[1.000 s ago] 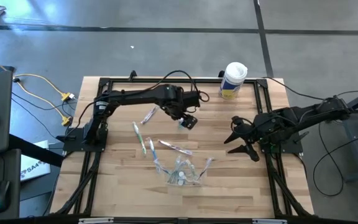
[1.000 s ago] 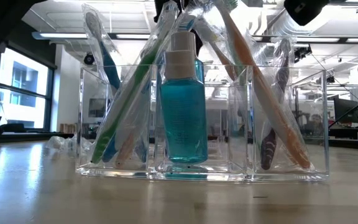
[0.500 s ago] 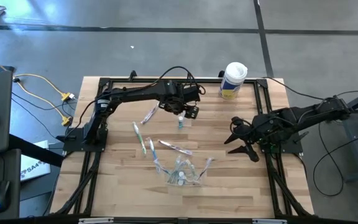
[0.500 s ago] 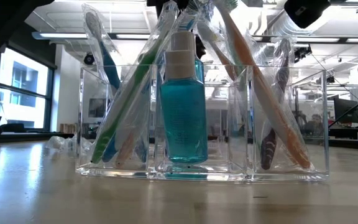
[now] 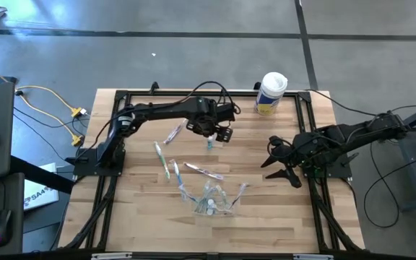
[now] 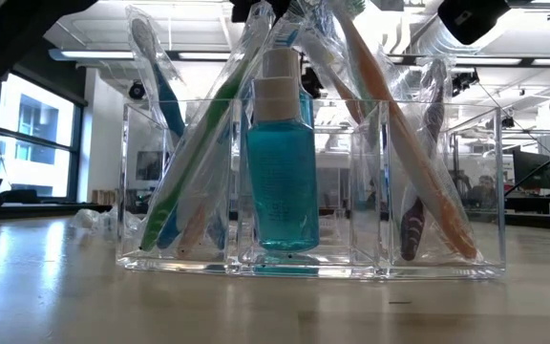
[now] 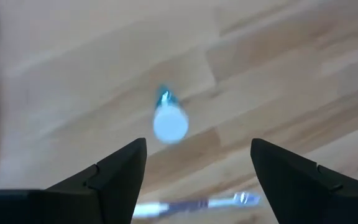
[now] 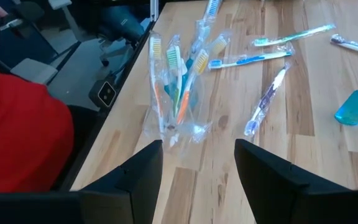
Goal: Pick & Place toothbrushing station
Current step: Put the mouthwash into the transparent organizer
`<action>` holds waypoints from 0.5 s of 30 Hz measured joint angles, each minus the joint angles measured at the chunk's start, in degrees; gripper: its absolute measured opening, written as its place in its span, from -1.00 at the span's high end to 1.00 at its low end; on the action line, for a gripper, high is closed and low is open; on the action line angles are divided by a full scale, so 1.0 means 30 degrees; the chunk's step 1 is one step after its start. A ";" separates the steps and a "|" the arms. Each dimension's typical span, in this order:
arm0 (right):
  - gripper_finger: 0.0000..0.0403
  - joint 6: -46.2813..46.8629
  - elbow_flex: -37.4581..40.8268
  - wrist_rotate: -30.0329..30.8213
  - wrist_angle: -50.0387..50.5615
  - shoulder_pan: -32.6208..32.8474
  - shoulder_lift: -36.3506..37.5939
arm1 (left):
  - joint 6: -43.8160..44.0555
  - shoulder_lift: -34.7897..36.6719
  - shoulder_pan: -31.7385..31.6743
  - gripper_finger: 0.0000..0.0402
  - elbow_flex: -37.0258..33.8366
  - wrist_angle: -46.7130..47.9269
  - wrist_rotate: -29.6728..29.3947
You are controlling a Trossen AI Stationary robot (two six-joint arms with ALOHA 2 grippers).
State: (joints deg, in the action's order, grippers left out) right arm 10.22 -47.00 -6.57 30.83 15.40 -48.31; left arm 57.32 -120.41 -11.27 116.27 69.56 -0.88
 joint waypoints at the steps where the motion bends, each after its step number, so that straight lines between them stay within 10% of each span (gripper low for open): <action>1: 0.04 0.0000 0.0000 0.0000 0.0029 0.0000 0.0000 | 0.0000 -0.0077 0.0000 -0.43 -0.0007 0.0165 0.0158; 15: 0.04 0.0000 0.0000 -0.0007 0.0117 -0.0001 0.0000 | -0.0197 -0.0629 -0.0102 -0.43 0.0000 0.0155 -0.0359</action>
State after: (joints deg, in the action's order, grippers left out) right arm 10.22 -47.00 -6.59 31.18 15.39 -48.31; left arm 56.73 -122.30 -11.57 116.27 70.02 -1.96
